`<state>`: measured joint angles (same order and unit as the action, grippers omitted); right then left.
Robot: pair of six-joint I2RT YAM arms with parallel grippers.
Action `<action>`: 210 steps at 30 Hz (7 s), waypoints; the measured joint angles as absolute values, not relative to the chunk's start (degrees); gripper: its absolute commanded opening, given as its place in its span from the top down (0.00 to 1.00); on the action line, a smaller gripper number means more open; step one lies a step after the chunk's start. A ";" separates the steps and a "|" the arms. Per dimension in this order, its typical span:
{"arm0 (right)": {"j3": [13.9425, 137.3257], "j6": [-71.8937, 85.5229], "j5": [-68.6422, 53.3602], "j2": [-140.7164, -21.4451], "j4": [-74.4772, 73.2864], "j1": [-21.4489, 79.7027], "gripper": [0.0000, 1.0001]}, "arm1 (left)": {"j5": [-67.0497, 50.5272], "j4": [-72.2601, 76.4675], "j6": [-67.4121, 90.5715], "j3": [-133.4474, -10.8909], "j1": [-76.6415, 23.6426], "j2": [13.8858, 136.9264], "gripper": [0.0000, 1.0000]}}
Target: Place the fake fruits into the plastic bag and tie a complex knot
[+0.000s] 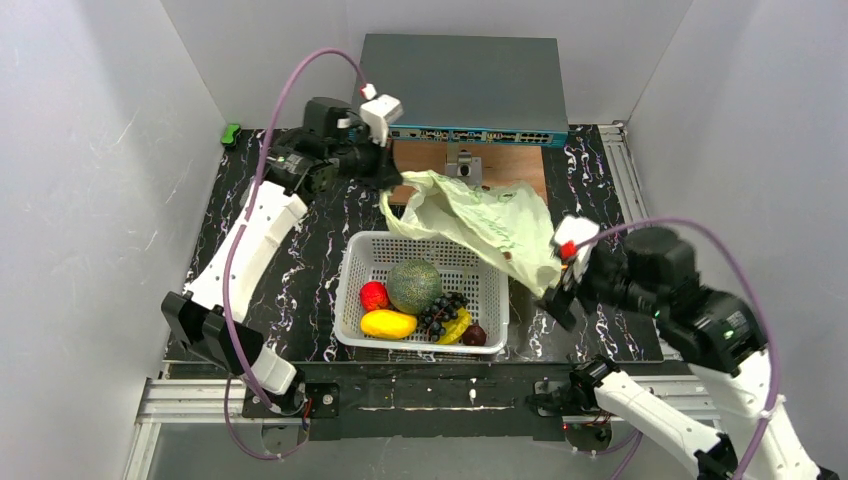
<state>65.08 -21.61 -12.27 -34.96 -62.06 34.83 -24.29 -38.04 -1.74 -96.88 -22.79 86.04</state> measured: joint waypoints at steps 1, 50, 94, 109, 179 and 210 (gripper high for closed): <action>70.02 -20.69 -12.23 -37.85 -62.81 34.76 0.02 | -24.56 -38.35 -1.30 -97.76 -24.27 86.54 1.00; 68.62 -11.68 -30.72 -45.63 -47.83 21.37 0.99 | -34.04 -42.46 -5.19 -117.58 -29.85 103.13 0.85; 53.78 13.39 -26.76 -37.60 -41.36 11.40 0.99 | -30.50 -38.83 -46.48 -67.33 -53.25 78.26 0.25; 53.78 14.81 -27.33 -38.22 -40.10 10.92 0.99 | -18.22 -30.13 -52.07 -65.54 -57.12 92.40 0.61; 48.82 20.91 -43.94 -37.71 -30.17 2.24 0.99 | -25.56 1.78 -22.72 -80.75 -54.17 102.87 0.19; 48.01 19.79 -31.40 -33.80 -38.94 1.93 0.99 | -33.26 -31.35 -24.67 -64.12 -47.48 70.65 0.13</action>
